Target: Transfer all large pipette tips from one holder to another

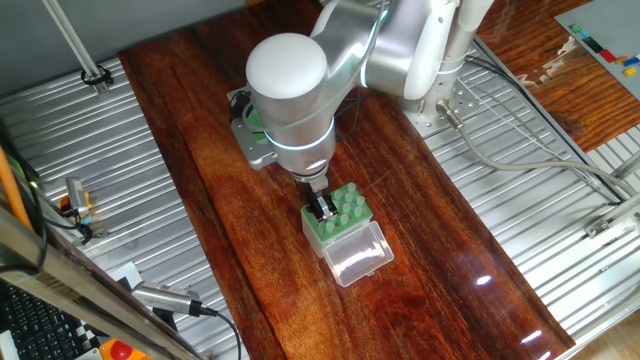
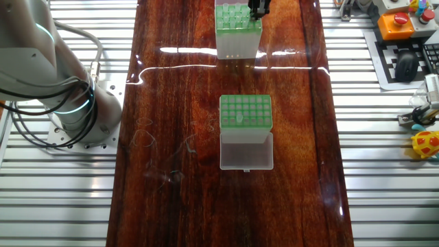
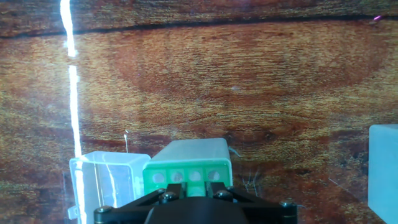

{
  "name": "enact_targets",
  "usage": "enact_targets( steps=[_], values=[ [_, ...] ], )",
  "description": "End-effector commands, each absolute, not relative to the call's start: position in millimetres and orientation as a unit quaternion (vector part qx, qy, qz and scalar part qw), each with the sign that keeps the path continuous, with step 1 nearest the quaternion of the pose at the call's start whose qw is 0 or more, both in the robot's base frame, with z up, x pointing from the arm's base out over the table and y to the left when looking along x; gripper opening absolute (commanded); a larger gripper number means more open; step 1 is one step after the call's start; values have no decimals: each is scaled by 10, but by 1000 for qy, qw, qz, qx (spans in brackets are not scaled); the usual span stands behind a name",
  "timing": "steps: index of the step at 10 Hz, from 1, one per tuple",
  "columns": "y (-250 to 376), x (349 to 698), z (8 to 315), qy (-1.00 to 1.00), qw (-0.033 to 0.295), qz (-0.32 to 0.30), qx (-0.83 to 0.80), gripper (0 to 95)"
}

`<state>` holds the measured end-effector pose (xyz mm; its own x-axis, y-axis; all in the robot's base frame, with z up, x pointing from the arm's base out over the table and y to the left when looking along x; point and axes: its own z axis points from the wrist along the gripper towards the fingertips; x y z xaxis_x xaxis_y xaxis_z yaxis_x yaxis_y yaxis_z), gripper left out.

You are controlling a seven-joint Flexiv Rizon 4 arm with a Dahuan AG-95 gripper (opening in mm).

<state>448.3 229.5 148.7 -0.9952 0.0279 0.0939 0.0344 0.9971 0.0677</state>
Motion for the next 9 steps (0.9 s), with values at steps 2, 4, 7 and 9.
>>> enact_targets(
  steps=[2, 4, 7, 9],
  values=[
    [2300, 4481, 1538, -998, 45, -34, -12, 0],
    [2309, 4479, 1624, -998, 45, -34, -12, 0],
    [2272, 4476, 1852, -998, 45, -35, -8, 0],
    [2242, 4472, 2031, -998, 46, -35, -3, 0]
  ],
)
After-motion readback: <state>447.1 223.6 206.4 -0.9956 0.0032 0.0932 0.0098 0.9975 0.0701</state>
